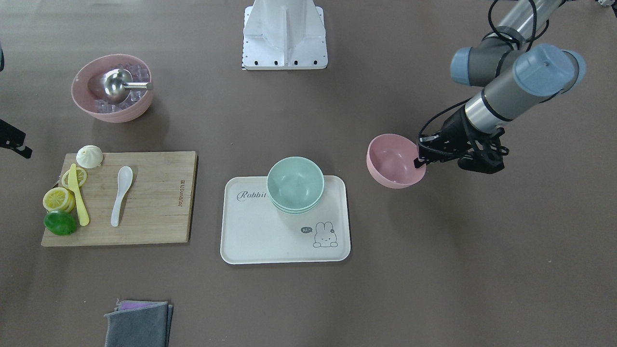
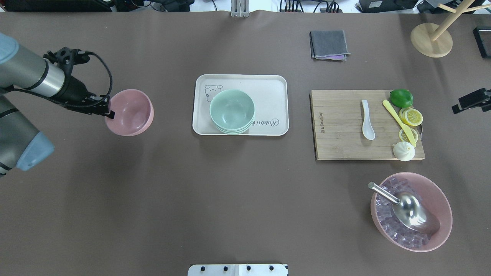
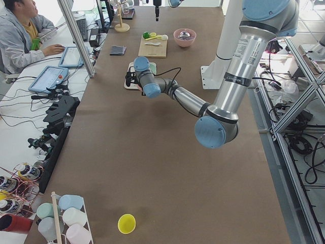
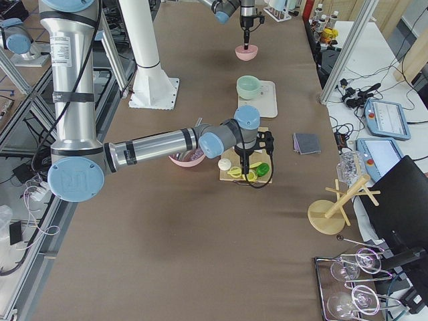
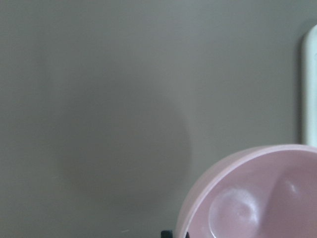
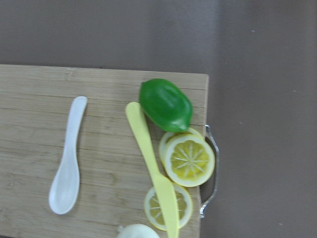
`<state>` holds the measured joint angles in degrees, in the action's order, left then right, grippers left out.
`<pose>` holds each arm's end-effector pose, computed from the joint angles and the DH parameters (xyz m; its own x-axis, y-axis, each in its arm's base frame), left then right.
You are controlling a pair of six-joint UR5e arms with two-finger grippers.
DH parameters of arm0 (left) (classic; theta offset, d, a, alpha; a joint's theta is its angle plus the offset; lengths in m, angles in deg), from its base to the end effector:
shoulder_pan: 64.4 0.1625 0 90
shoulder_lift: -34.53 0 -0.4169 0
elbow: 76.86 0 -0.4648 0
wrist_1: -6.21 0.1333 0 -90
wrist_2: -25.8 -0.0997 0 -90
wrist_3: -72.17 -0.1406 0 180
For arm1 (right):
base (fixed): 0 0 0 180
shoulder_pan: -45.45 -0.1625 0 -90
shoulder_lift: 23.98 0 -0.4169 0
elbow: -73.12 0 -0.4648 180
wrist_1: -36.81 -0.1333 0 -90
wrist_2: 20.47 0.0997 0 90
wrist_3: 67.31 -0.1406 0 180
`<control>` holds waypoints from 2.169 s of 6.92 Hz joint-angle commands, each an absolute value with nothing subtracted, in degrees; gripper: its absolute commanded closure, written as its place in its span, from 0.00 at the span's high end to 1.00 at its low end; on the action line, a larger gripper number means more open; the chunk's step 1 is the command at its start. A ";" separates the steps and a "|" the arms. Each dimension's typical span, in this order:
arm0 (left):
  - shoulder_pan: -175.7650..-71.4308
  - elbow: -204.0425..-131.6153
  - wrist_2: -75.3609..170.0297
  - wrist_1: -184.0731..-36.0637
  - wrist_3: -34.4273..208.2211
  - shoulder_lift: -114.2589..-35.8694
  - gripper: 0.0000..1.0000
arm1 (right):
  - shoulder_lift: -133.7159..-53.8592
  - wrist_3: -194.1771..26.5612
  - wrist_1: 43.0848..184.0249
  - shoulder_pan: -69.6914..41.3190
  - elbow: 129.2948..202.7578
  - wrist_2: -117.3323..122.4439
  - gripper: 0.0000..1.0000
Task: Stack pink bowl on green and place spoon
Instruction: 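Carry the pink bowl onto the green bowl while the right gripper reaches the spoon, then release the pink bowl while the right gripper grasps the white spoon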
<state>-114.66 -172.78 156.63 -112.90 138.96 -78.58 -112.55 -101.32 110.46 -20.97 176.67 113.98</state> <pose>0.4240 -0.5747 0.2919 0.3995 -0.0141 -0.9166 0.0755 0.9970 0.0175 -0.2068 -0.5609 0.4930 0.6127 -0.0755 0.7867 -0.0012 0.9953 0.0964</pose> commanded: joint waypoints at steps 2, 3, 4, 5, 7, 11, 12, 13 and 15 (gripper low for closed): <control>-108.37 -170.83 149.23 -99.39 146.52 -92.87 0.00 | -105.74 -116.14 110.46 -8.91 177.53 106.48 1.00; -106.35 -167.42 145.63 -99.78 146.61 -95.61 0.00 | -104.67 -117.91 110.55 -6.87 177.27 104.53 1.00; -105.72 -162.95 144.55 -99.87 146.70 -99.55 0.00 | -104.66 -117.93 110.55 -6.50 176.83 104.43 1.00; -104.75 -162.47 144.45 -99.96 146.70 -100.03 0.00 | -104.58 -120.54 110.64 -5.98 176.57 104.25 1.00; -104.74 -161.85 144.45 -101.18 146.52 -100.03 0.24 | -102.92 -123.81 110.55 -4.75 174.30 103.12 1.00; -103.43 -162.29 141.20 -101.19 146.52 -99.68 0.90 | -97.47 -123.21 110.46 -4.13 166.48 99.35 1.00; -103.34 -162.29 141.20 -101.10 146.61 -99.68 0.90 | -98.07 -123.12 109.85 -3.95 165.85 97.59 1.00; -103.16 -162.29 141.11 -101.19 146.96 -99.59 0.90 | -96.94 -123.20 109.32 -3.86 163.49 97.57 1.00; -102.64 -162.46 140.85 -101.19 148.45 -99.59 0.90 | -97.45 -124.08 97.97 -3.95 157.79 98.10 1.00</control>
<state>-102.94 -162.38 141.03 -101.18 147.71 -99.57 -97.10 -123.48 105.36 -3.91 161.51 97.97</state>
